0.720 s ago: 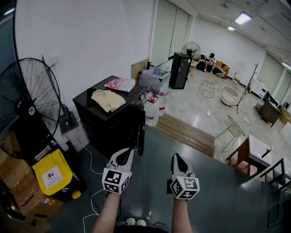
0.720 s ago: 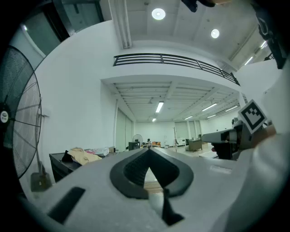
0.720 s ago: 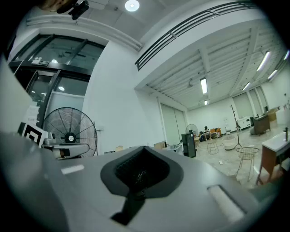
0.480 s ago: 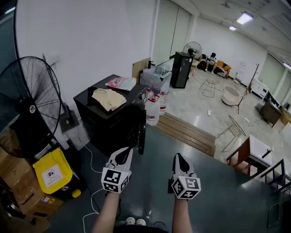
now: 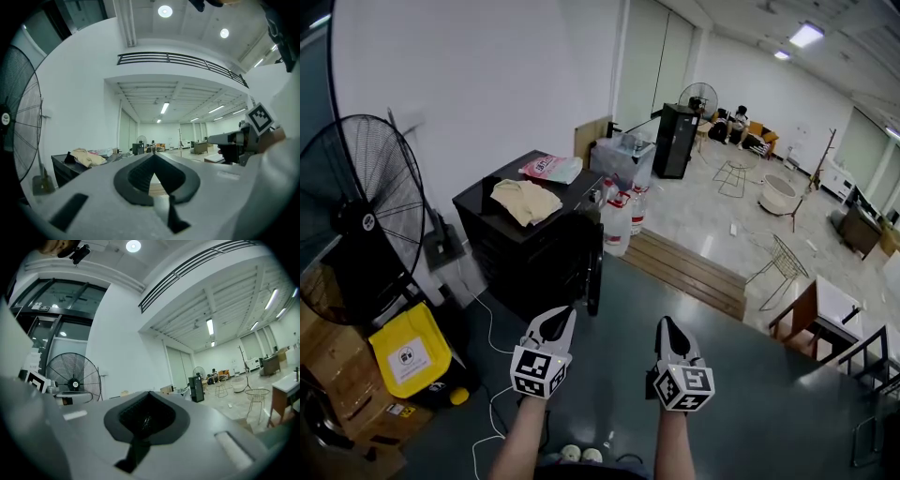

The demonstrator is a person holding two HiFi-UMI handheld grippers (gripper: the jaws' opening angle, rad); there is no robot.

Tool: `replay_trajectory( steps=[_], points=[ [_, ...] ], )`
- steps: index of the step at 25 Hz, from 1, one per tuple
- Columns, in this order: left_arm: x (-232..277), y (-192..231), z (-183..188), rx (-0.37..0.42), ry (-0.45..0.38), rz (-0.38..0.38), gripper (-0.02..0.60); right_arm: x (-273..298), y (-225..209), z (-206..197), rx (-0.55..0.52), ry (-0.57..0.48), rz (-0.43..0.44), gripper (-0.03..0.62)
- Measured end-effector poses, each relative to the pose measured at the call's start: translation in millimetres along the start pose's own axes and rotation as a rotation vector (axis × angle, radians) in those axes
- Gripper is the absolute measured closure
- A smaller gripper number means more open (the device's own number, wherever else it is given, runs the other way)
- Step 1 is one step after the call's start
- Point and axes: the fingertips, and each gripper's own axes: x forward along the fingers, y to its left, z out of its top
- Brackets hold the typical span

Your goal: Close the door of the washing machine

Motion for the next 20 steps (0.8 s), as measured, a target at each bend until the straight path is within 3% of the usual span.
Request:
replay_trajectory(
  steps=[3,6,13,20],
  points=[
    [-0.4,-2.6,-9.7,-0.014,0.023,-0.021,0.581,-0.6,0.9,-1.8,-0.001,0.005,-0.003,0.580],
    [-1.9,-1.4,-13.3,-0.035,0.018,-0.021,0.524,-1.4,1.0,-4.5,0.001,0.011,-0.006,0.580],
    [-7.6,20.0,-15.8,-0.077,-0.011,0.061,0.264,-0.1,1.7,-11.5,0.009,0.024,-0.020,0.580],
    [1.6,33.7,-24.9,-0.073,-0.006,0.044,0.224,9.7,1.4,-22.4,0.009,0.030,-0.043,0.580]
  ],
)
